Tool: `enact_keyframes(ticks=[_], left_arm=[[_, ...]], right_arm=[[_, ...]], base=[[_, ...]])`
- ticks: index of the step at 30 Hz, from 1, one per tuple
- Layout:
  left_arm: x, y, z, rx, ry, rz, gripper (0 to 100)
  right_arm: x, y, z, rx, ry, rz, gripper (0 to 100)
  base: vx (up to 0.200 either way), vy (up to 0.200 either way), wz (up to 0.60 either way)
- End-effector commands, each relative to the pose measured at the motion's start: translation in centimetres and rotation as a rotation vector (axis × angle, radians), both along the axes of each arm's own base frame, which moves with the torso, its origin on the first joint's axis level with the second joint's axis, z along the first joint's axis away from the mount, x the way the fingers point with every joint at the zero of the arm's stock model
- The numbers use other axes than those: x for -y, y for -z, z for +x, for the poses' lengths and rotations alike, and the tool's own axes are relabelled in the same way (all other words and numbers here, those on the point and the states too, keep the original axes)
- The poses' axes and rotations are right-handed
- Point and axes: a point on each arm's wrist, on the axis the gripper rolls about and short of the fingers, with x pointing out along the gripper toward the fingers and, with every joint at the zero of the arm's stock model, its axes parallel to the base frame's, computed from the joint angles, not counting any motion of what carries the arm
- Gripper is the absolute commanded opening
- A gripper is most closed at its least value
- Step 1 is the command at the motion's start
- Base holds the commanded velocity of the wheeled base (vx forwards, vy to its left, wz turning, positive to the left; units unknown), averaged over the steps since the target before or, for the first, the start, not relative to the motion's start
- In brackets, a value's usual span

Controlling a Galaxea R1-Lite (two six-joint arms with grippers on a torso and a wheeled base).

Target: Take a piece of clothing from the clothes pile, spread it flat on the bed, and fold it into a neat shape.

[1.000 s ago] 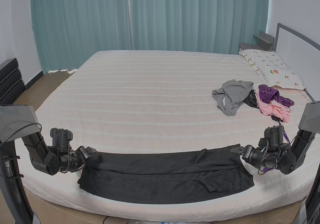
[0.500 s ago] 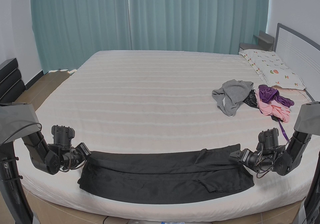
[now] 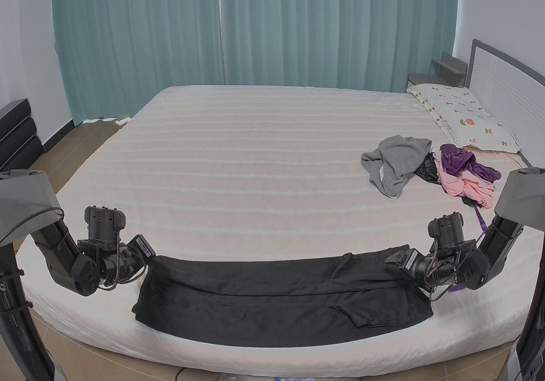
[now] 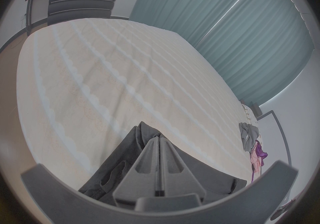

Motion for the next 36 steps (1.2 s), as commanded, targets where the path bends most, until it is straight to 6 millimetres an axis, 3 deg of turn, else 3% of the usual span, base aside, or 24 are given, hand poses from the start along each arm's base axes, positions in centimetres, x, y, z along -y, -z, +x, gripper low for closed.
enact_keyframes(ticks=[1,10,11,21,29,36], left_arm=[[0.1,-0.2,0.0,0.006,0.002,-0.001,0],[0.1,-0.1,0.0,0.003,0.002,-0.003,0],[0.1,-0.1,0.0,0.003,0.002,-0.003,0],[0.1,0.0,0.1,0.003,0.002,-0.003,0],[0.0,-0.3,0.4,0.018,-0.001,-0.003,0],[-0.3,-2.4,2.4,0.122,-0.023,-0.018,0]], right_arm=[[-0.3,0.8,0.3,-0.017,-0.005,-0.006,100],[-0.7,1.1,0.7,-0.014,-0.015,-0.004,100],[-0.7,1.1,0.7,-0.016,-0.015,-0.004,0],[-0.6,0.5,0.3,-0.008,-0.004,-0.019,0],[-0.4,-1.0,0.7,0.056,0.01,-0.003,0],[-0.1,-3.3,3.3,0.172,0.055,0.022,0]], base=[[0.0,0.0,0.0],[0.0,0.0,0.0],[0.0,0.0,0.0],[0.0,0.0,0.0],[0.0,0.0,0.0],[0.0,0.0,0.0]])
